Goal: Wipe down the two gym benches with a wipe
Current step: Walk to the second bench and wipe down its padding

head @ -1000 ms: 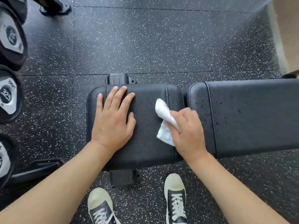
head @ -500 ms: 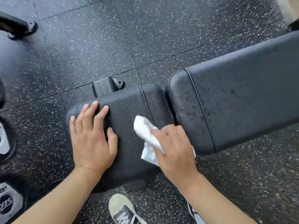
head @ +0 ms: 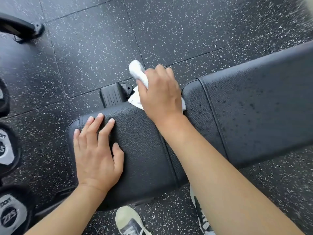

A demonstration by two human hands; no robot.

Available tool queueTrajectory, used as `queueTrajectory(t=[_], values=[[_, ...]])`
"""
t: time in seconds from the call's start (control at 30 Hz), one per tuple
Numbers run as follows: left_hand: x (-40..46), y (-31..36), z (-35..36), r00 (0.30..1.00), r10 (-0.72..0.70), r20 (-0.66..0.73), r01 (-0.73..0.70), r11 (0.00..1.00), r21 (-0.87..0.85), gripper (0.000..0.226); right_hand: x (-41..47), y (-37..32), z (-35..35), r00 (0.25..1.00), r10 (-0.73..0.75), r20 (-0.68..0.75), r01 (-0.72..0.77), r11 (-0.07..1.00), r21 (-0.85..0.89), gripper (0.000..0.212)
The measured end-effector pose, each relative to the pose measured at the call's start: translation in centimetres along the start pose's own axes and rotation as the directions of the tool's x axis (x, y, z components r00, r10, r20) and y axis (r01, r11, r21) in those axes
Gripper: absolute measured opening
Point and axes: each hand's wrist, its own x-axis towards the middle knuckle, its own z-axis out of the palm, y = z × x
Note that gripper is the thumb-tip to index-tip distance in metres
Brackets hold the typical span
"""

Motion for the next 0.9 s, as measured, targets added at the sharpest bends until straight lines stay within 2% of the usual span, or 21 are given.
queueTrajectory(t=[0.17,0.27,0.33,0.4,0.47,0.57,0.7,0.8,0.9], values=[[0.1,-0.1,0.1,1.0,0.003,0.014,-0.003,1.0,0.004,0.062,-7.5,2.8,-2.2,0.987,-0.16,-0.003,0.159,0.979,0.13,0.029],[0.1,-0.2,0.1,1.0,0.001,0.015,-0.001,1.0,0.003,0.062,-9.7,4.5,-3.3,0.957,-0.286,0.052,0.282,0.956,0.08,0.031],[0.1,-0.4,0.2,1.0,0.005,0.022,-0.006,1.0,0.009,0.063,-7.6,4.7,-3.3,0.957,-0.28,0.07,0.276,0.959,0.065,0.028],[0.0,-0.5,0.2,0.999,0.009,0.031,-0.009,1.0,0.01,0.064,-4.0,3.6,-2.8,0.971,-0.212,0.107,0.207,0.977,0.058,0.027],[0.1,-0.5,0.1,0.999,0.011,0.04,-0.011,1.0,0.003,0.065,0.0,1.6,-1.6,0.962,-0.16,0.22,0.162,0.987,0.01,0.027],[0.2,-0.6,0.1,0.999,0.016,0.048,-0.016,1.0,0.007,0.066,3.5,-2.6,1.7,0.859,-0.143,0.491,0.232,0.965,-0.124,0.037],[0.1,-0.6,0.2,0.999,0.011,0.048,-0.011,1.0,0.011,0.066,4.8,-8.9,6.4,0.643,-0.193,0.741,0.227,0.972,0.056,0.04],[0.2,-0.7,0.3,0.999,0.006,0.042,-0.006,1.0,0.006,0.066,5.4,-10.6,8.0,0.528,-0.283,0.801,0.185,0.959,0.216,0.043],[0.1,-0.7,0.3,0.999,0.016,0.046,-0.017,1.0,0.02,0.066,5.7,-7.6,5.9,0.535,-0.338,0.774,0.222,0.941,0.257,0.053]])
